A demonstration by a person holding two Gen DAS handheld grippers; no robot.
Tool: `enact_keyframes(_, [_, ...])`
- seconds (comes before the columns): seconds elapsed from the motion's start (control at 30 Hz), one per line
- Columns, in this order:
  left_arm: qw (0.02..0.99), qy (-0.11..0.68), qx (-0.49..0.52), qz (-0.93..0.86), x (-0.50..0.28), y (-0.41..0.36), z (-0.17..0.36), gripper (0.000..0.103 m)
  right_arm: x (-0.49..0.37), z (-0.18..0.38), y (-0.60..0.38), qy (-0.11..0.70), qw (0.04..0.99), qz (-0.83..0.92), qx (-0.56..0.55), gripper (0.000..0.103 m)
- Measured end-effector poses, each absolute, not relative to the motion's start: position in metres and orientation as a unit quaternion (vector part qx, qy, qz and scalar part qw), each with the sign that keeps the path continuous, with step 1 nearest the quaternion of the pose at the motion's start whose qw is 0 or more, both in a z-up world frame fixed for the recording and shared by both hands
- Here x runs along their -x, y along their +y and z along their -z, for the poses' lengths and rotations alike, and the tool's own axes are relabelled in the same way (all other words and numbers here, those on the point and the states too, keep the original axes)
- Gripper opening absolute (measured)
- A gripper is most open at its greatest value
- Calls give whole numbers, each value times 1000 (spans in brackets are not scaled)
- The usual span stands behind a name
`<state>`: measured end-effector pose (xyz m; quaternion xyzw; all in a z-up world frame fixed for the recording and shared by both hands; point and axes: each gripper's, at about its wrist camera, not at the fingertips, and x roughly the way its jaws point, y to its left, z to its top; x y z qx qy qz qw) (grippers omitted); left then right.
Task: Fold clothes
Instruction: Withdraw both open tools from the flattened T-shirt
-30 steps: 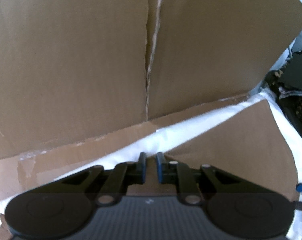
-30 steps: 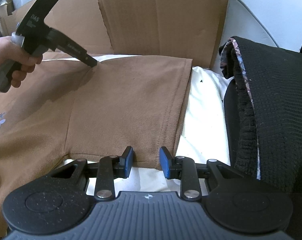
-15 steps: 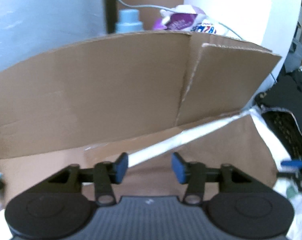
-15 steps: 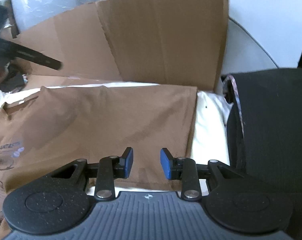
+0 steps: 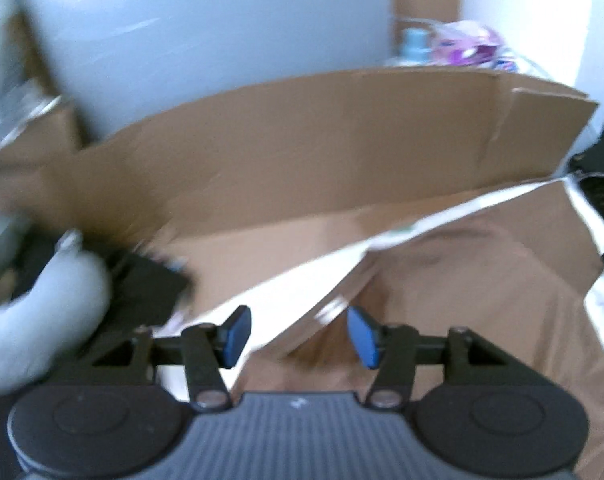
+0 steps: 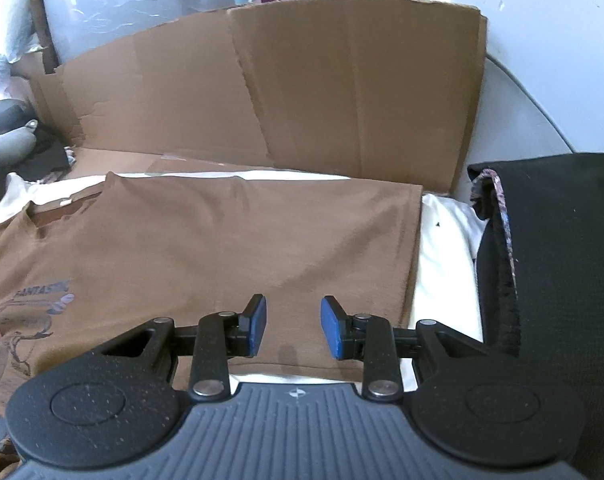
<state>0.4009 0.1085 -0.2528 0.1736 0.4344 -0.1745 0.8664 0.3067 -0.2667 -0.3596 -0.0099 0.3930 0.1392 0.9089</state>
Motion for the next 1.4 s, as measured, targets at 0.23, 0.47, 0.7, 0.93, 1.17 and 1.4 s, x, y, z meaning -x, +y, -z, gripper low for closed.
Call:
enact_keyframes(0.23, [854,487,-158,91,-360,211,245,56,-306,350,-252,385,911,-148,5,37])
enact_keyframes(0.47, [857,506,-96,33,-312,283,242,56,-299,333,-234,376,914,-152,-7,37])
enact_keyframes(0.7, [859,510,-41,12,-275,310,260,56,-294,312,-204,387,904,-183,15,37])
enact_keyframes(0.93, [851,525,9,-8,-248,331,298,56,-288,285,-148,382,883,-265,64,43])
enact_keyframes(1.17, [838,544,36,-20,-225,345,343,53,-269,279,-75,371,845,-358,137,50])
enact_keyframes(1.4, [835,546,65,-27,-213,362,368,34,-254,301,-18,380,810,-417,161,50])
